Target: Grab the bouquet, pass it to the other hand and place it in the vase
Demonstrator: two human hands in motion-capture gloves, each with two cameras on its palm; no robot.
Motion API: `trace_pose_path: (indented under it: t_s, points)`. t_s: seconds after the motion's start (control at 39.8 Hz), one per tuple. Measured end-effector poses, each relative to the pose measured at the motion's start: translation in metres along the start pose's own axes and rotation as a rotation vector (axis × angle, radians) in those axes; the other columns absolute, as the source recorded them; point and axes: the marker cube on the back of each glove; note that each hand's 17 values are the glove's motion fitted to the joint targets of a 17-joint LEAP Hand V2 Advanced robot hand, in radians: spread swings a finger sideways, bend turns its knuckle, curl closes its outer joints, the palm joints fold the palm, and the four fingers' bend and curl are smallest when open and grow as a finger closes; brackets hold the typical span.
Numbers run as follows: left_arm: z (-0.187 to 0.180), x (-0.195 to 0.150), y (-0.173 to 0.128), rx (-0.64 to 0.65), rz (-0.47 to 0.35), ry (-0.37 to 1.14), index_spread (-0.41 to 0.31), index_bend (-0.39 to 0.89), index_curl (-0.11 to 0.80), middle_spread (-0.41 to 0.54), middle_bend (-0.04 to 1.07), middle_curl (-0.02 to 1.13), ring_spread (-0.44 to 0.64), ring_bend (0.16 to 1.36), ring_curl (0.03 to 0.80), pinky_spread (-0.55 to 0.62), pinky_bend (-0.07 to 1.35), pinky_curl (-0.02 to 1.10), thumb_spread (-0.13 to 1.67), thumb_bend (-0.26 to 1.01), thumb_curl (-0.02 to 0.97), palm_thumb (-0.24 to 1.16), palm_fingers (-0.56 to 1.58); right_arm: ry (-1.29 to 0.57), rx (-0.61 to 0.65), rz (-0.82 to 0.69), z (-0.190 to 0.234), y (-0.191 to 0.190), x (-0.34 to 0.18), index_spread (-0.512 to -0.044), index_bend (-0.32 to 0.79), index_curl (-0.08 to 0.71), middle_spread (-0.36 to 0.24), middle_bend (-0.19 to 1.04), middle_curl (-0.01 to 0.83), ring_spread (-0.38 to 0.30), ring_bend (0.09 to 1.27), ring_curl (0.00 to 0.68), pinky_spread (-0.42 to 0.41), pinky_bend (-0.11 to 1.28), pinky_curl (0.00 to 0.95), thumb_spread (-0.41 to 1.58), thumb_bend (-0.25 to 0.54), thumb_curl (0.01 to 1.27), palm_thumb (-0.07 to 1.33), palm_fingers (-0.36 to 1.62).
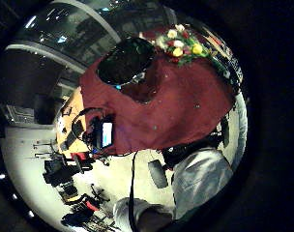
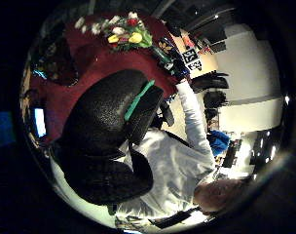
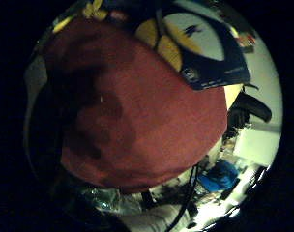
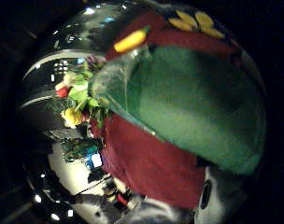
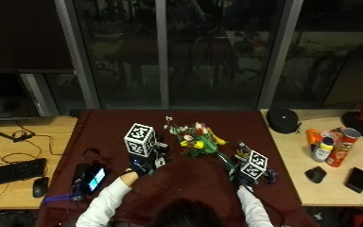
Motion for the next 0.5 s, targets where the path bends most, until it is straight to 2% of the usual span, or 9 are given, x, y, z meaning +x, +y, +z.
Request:
trace_pose_path:
  t_s: [0.05,0.18,0.25,0.35,0.5]
  points:
    - [0.0,-0.001,-0.001,-0.002,-0.002,0.004,0.008,0.09,0.106,0.327,0.22,0.33,0.42,0.66,0.271,0.43,0.49,0.34,1.06,-0.02,0.283,0.13,-0.07,-0.072,0.072,-0.023,0.004,-0.008,0.001,-0.22,0.33,0.393,-0.169,0.58,0.544,-0.207,0.78,0.475,-0.268,0.55,0.387,0.98,-0.016,0.43,0.98,1.58]
    - [-0.006,-0.002,-0.003,0.008,-0.01,0.018,0.007,0.09,0.111,0.323,0.22,0.34,0.42,0.67,0.27,0.43,0.49,0.34,1.06,-0.02,0.282,0.13,-0.07,-0.326,0.091,-0.077,-0.012,-0.003,-0.011,-0.215,0.43,0.447,-0.166,0.63,0.561,-0.203,0.81,0.494,-0.265,0.59,0.416,0.9,-0.027,0.44,0.97,1.54]
    - [-0.011,-0.004,-0.007,0.023,-0.016,0.03,0.007,0.09,0.112,0.321,0.21,0.34,0.43,0.67,0.269,0.43,0.49,0.34,1.06,-0.02,0.281,0.13,-0.07,-0.447,0.156,-0.113,-0.024,-0.014,-0.019,-0.209,0.45,0.47,-0.158,0.66,0.569,-0.198,0.84,0.504,-0.264,0.61,0.431,0.84,-0.029,0.47,0.98,1.51]
    - [-0.019,-0.002,-0.018,0.042,-0.016,0.077,0.007,0.09,0.115,0.32,0.22,0.34,0.43,0.66,0.267,0.43,0.49,0.34,1.06,-0.02,0.281,0.13,-0.06,-0.589,0.169,-0.105,-0.058,-0.011,-0.041,-0.206,0.47,0.495,-0.155,0.68,0.576,-0.196,0.87,0.515,-0.264,0.64,0.449,0.75,-0.023,0.5,0.99,1.49]
    - [-0.031,0.006,-0.038,0.06,-0.007,0.195,0.027,0.1,0.119,0.318,0.22,0.34,0.43,0.66,0.267,0.42,0.49,0.34,1.06,-0.02,0.282,0.14,-0.05,-0.829,0.126,-0.169,-0.098,-0.004,-0.084,-0.204,0.48,0.52,-0.152,0.71,0.582,-0.189,0.9,0.525,-0.26,0.67,0.468,0.65,-0.023,0.55,1.02,1.46]
